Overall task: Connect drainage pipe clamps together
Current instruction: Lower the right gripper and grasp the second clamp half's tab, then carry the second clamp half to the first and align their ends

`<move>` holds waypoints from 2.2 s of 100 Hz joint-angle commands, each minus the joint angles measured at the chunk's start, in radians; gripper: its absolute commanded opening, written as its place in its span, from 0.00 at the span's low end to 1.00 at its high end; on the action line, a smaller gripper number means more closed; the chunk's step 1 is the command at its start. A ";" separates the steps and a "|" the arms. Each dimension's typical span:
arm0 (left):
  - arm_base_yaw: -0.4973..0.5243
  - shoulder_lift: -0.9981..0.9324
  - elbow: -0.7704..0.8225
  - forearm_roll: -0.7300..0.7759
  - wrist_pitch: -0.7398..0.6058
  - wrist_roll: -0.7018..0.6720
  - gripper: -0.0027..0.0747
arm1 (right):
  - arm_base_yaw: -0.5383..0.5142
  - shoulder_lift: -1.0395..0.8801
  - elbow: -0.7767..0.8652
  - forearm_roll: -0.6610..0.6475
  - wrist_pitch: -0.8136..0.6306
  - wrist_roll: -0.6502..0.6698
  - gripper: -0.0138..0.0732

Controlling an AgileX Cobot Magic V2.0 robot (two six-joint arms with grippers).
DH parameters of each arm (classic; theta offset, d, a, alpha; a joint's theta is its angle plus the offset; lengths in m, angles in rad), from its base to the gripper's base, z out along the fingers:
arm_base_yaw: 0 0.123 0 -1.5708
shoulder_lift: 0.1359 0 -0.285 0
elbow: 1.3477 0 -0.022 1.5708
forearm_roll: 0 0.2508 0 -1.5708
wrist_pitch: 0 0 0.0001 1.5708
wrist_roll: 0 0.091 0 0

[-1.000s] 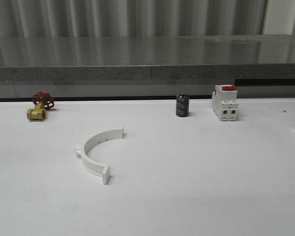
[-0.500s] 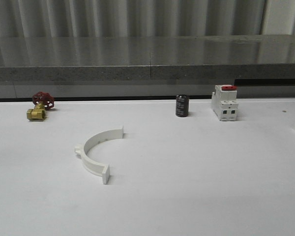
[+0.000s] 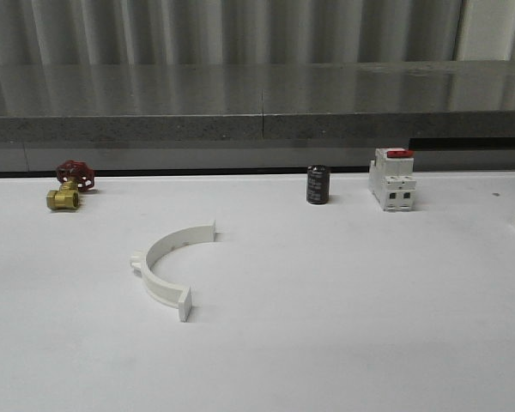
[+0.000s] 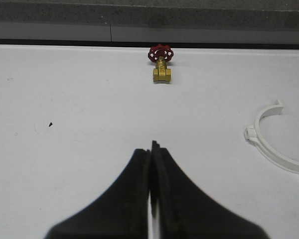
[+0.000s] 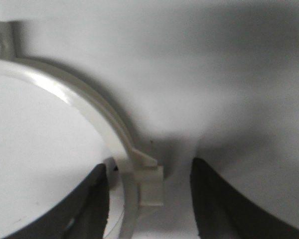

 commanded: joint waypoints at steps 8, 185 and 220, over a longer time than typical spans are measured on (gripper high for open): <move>0.001 0.005 -0.026 -0.001 -0.068 0.001 0.01 | 0.001 -0.042 -0.023 0.013 -0.015 -0.007 0.32; 0.001 0.005 -0.026 -0.003 -0.061 0.001 0.01 | 0.842 -0.115 -0.168 -0.265 0.062 1.045 0.17; 0.001 0.005 -0.026 -0.003 -0.061 0.001 0.01 | 0.899 0.012 -0.313 -0.265 0.080 1.070 0.17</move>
